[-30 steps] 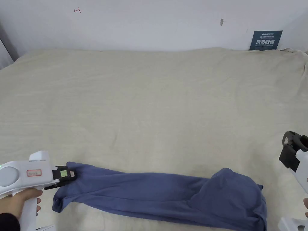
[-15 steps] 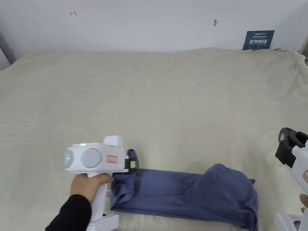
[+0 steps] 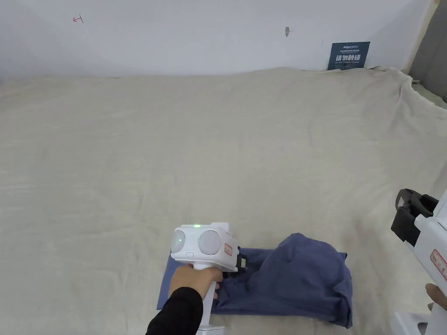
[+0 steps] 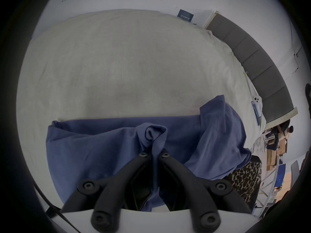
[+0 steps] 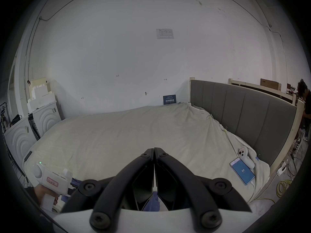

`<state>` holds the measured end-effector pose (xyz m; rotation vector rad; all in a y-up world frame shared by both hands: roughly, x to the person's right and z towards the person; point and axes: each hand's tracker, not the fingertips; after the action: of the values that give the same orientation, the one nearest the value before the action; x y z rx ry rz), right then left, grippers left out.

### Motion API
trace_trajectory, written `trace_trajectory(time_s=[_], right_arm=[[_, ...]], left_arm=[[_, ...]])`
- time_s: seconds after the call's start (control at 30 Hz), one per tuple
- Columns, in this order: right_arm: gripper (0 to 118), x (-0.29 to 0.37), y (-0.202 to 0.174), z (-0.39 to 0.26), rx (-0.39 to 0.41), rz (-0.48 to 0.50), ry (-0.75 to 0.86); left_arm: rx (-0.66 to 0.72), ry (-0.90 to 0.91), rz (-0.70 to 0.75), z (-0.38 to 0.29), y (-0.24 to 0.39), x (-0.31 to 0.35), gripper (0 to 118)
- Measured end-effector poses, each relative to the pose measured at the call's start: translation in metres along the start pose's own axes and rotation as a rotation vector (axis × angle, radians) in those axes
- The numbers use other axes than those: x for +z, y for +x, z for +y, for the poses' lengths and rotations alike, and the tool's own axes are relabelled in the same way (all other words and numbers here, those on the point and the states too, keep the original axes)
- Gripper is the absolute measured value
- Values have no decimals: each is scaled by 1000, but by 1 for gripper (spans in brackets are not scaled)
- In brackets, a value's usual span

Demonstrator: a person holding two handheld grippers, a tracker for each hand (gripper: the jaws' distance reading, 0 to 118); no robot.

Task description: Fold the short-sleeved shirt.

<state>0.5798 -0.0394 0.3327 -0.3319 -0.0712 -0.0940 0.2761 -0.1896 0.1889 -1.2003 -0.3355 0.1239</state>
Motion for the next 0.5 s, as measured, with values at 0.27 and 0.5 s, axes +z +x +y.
trace_trajectory(time_s=[0.27, 0.5], right_arm=[[0, -1, 0, 4, -3, 2, 7], [0, 1, -6, 13, 2, 17, 28]], left_arm=[[88, 131, -118, 9, -6, 49, 91], [60, 366, -76, 8, -35, 130, 91]])
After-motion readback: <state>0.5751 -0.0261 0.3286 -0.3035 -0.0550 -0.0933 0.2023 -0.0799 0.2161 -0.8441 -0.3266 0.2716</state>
